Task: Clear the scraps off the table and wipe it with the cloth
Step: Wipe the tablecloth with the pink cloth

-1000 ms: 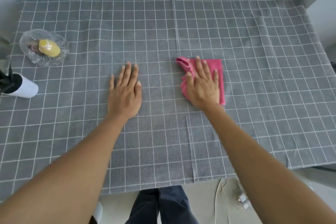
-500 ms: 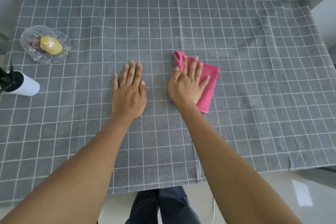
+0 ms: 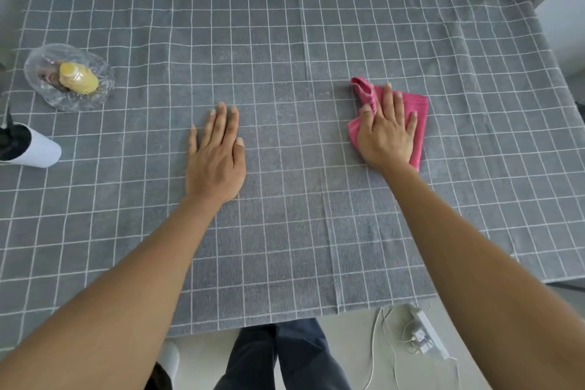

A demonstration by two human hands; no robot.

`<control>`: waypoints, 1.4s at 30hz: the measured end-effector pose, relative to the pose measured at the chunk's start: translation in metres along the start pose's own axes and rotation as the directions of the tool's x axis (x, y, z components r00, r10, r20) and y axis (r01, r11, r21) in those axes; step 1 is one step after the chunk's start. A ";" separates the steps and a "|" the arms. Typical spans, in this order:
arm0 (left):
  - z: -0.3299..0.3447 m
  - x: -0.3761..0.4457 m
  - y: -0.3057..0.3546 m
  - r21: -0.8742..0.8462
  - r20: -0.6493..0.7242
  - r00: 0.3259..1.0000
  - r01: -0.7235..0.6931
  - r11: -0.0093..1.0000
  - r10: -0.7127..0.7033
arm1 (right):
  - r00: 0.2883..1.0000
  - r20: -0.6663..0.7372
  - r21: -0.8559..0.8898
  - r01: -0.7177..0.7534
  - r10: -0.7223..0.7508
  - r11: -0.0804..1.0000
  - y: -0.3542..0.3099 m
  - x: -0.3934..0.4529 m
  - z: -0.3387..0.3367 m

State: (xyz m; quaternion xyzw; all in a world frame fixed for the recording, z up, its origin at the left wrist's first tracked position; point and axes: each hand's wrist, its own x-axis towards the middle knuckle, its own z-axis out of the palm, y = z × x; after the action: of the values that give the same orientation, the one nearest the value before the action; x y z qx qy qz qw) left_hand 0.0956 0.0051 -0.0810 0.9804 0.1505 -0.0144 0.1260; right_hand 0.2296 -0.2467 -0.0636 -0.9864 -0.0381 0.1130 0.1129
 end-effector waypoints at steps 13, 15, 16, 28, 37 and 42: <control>-0.013 0.048 -0.031 -0.024 -0.001 0.998 0.060 0.998 -0.061 | 0.987 0.040 0.125 0.151 -0.157 0.981 -0.106 -0.009 0.025; -0.013 0.049 -0.030 -0.012 -0.020 0.998 0.062 0.998 -0.063 | 0.942 0.068 0.107 0.320 -0.328 0.941 -0.133 -0.023 0.036; -0.013 0.049 -0.030 -0.009 -0.028 0.998 0.061 0.998 -0.061 | 0.923 0.080 0.105 0.367 -0.375 0.924 -0.141 -0.028 0.040; -0.009 0.048 -0.033 0.026 -0.047 0.997 0.055 0.998 -0.053 | 0.990 0.017 0.060 0.136 -0.138 0.989 -0.057 0.003 0.013; -0.010 0.047 -0.031 0.000 -0.068 0.996 0.055 0.998 -0.055 | 0.938 0.077 0.119 0.329 -0.339 0.937 -0.135 -0.050 0.040; -0.010 0.048 -0.032 -0.001 -0.064 0.997 0.043 0.999 -0.043 | 0.924 0.049 0.091 0.375 -0.380 0.923 -0.122 -0.046 0.041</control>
State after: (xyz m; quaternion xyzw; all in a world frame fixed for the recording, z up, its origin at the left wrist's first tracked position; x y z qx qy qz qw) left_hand 0.1315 0.0509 -0.0826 0.9769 0.1757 0.0144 0.1207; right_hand 0.1697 -0.1234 -0.0646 -0.9511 -0.2265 0.1230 0.1704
